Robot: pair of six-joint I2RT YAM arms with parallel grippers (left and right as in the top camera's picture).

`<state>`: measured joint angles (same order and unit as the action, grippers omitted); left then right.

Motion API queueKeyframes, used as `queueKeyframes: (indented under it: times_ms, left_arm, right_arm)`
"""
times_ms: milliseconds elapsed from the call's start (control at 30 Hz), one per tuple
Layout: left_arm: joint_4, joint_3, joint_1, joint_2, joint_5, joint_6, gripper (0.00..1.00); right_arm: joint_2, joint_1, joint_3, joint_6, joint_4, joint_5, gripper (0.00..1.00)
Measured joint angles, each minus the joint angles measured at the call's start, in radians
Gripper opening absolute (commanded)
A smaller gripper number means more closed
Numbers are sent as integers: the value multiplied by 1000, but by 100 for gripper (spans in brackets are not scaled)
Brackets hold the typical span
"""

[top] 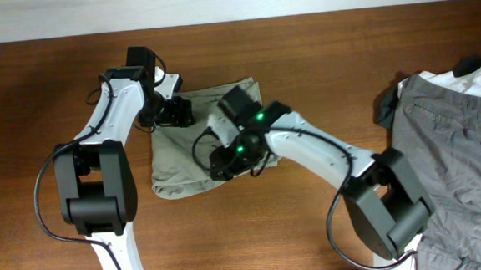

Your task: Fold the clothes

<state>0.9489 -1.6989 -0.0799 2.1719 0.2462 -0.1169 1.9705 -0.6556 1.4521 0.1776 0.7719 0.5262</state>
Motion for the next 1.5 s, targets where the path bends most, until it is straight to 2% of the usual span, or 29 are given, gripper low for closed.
queueKeyframes:
  times_ms: [100, 167, 267, 300, 333, 400, 467, 533, 567, 600, 633, 700, 733, 767, 867, 967, 1067, 1100, 1133, 1167, 1233, 1300, 1367, 1400, 1500]
  left_arm:
    - [0, 0, 0, 0, 0, 0, 83]
    - [6, 0, 0, 0, 0, 0, 86]
    - [21, 0, 7, 0, 0, 0, 87]
    - [23, 0, 12, 0, 0, 0, 87]
    - [24, 0, 18, 0, 0, 0, 87]
    - [36, 0, 32, 0, 0, 0, 87]
    - [62, -1, 45, 0, 8, 0, 86]
    - [79, -32, 57, 0, 127, -47, 85]
    - [77, -44, 58, 0, 163, -62, 80]
    - [60, -65, 56, 0, 250, -103, 64]
    - [52, -76, 48, 0, 301, -140, 50]
    - [48, -79, 6, 3, 367, -225, 9]
    - [49, -79, -13, 6, 370, -249, 1]
    - [48, -79, -37, 14, 366, -274, 0]
    - [43, -80, -108, 92, 349, -313, 0]
    - [13, -82, -108, 177, 371, -321, 1]
    - [-37, -100, -89, 181, 365, -293, 11]
    - [-33, -130, -78, 190, 356, -269, 17]
    - [-12, -186, -60, 203, 345, -247, 27]
    - [16, -231, -44, 208, 336, -232, 31]
    - [173, -385, 3, 218, 317, -205, 43]
    - [402, -557, 49, 218, 304, -189, 45]
    - [541, -644, 57, 220, 289, -186, 48]
    - [661, -714, 60, 222, 265, -184, 50]
    - [735, -800, 60, 195, 161, -149, 53]
  right_arm:
    - [2, -19, 0, 26, -50, -9, 4]
    - [2, 9, 1, 34, 8, -40, 4]
    - [-16, 105, 2, 40, 200, -163, 4]
    - [-24, 124, 3, 40, 234, -190, 16]
    - [-34, 146, 3, 39, 276, -225, 34]
    - [-41, 157, 3, 33, 349, -304, 35]
    - [-43, 166, 2, 75, 410, -419, 32]
    - [-75, 209, 3, 93, 411, -437, 31]
    - [-89, 219, 3, 88, 397, -428, 31]
    - [-124, 237, 5, 76, 360, -400, 28]
    - [-147, 241, 6, 69, 332, -365, 19]
    - [-172, 239, 14, 56, 286, -288, 5]
    - [-171, 235, 15, 60, 250, -243, 4]
    - [-158, 226, 15, 64, 212, -219, 4]
    - [-75, 187, 16, 111, 180, -189, 4]
    - [87, 158, 16, 201, 187, -180, 4]
    - [157, 161, 24, 247, 215, -161, 4]
    - [157, 162, 27, 259, 224, -161, 4]
    - [157, 162, 27, 267, 231, -161, 4]
    - [158, 162, 27, 270, 243, -161, 4]
    - [157, 165, 27, 227, 282, -141, 4]
    - [146, 176, 41, 150, 335, -129, 4]
    - [112, 182, 61, 105, 362, -131, 5]
    - [42, 188, 92, 73, 369, -135, 5]
    - [-137, 190, 184, 44, 368, -188, 5]
